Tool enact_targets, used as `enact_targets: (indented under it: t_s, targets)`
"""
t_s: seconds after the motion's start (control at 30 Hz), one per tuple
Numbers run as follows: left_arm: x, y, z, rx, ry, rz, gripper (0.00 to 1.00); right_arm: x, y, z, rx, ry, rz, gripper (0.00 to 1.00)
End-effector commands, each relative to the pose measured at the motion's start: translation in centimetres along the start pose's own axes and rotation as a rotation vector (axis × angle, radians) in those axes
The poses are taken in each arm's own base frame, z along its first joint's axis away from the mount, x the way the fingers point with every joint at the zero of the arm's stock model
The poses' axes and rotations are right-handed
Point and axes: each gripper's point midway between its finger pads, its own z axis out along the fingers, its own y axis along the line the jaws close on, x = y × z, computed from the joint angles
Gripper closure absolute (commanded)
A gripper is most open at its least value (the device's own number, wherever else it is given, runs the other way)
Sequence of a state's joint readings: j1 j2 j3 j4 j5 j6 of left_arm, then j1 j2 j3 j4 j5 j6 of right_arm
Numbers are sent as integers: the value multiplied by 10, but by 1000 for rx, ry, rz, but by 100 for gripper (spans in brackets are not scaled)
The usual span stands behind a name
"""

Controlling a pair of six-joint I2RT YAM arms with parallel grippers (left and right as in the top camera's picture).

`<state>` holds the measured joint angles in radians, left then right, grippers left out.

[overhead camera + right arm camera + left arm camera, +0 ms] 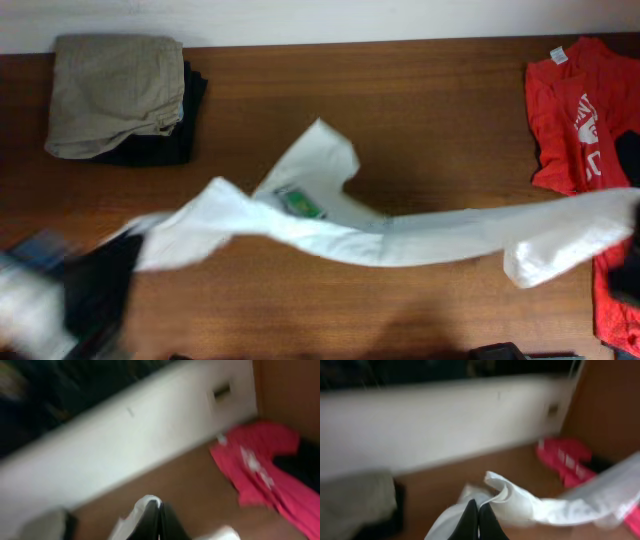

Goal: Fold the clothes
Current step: 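Lift the shirt with both grippers, flip it and lay it flat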

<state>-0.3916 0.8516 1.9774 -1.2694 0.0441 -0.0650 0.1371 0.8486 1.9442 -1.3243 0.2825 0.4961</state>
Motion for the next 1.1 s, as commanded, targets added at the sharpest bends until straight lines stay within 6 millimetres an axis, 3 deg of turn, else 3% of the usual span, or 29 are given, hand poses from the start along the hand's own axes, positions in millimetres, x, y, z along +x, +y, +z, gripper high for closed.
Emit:
enact_targets:
  t_s: [0.0,0.07,0.1,0.17,0.23,0.33,0.5,0.6,0.77,0.9,0.93,1.0,1.03,1.07]
  targets:
    - [-48,9,-59,-73,-213,-9,100,-39,7,-47,-82,-150,29,96]
    - [-68,15,-78,-112,-300,-15,100,-55,9,-65,-112,-210,48,96]
    - [-72,17,-78,-123,-312,-18,100,-57,10,-66,-114,-216,50,96]
    - [-80,20,-70,-141,-322,-21,100,-63,8,-62,-89,-235,56,96]
    - [-90,25,-50,-168,-318,-24,100,-71,4,-50,-30,-253,60,96]
    - [-101,28,0,-187,-276,3,100,-77,-1,-22,83,-251,52,96]
    - [-88,57,112,-335,-103,25,100,-63,11,69,214,-114,-18,96]
    - [-54,76,201,-417,53,46,100,-41,21,139,272,-2,-70,96]
    - [25,111,341,-467,249,64,100,25,28,269,374,188,-146,96]
    - [117,155,453,-515,340,60,100,88,14,372,443,282,-183,96]
    - [139,166,475,-525,348,58,100,98,9,387,456,292,-186,96]
    - [191,191,519,-549,349,50,96,138,-13,439,495,333,-192,96]
    - [214,202,534,-558,352,47,86,154,-25,456,513,352,-198,83]
    - [237,211,547,-565,358,45,67,172,-37,471,535,375,-204,50]
